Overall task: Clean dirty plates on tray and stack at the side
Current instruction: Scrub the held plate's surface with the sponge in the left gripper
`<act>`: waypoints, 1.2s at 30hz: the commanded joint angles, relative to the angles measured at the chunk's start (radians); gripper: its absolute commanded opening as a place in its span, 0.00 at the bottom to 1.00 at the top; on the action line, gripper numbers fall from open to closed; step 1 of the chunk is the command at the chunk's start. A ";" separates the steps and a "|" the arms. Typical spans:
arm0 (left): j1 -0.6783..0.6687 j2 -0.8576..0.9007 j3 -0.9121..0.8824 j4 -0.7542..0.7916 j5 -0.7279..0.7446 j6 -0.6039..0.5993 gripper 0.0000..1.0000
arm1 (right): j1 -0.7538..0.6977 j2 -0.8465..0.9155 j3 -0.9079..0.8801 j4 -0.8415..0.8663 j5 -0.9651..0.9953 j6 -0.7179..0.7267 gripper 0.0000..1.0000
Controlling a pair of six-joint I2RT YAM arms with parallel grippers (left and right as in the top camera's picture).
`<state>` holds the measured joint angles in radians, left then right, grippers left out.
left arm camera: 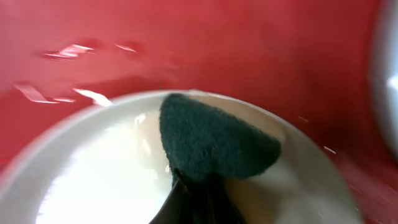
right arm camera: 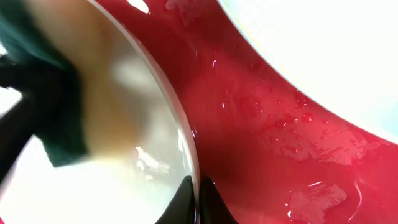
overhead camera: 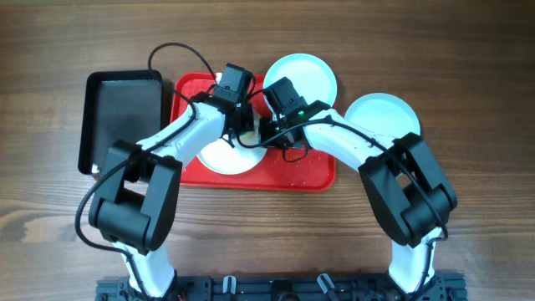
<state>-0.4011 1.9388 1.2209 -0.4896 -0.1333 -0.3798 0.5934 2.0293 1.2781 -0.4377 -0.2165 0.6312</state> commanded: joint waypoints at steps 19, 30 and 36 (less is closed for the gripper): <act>0.063 0.031 -0.010 -0.395 0.190 0.129 0.04 | 0.014 0.023 -0.012 -0.016 -0.002 -0.015 0.04; 0.034 0.031 -0.010 -0.315 0.639 0.312 0.04 | 0.014 0.023 -0.012 -0.012 -0.003 -0.021 0.04; -0.021 0.031 -0.010 -0.226 0.638 0.312 0.04 | 0.014 0.023 -0.012 -0.011 -0.003 -0.026 0.04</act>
<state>-0.3641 1.9392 1.2285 -0.7624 0.3996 -0.1059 0.5964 2.0293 1.2778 -0.4526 -0.2356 0.6071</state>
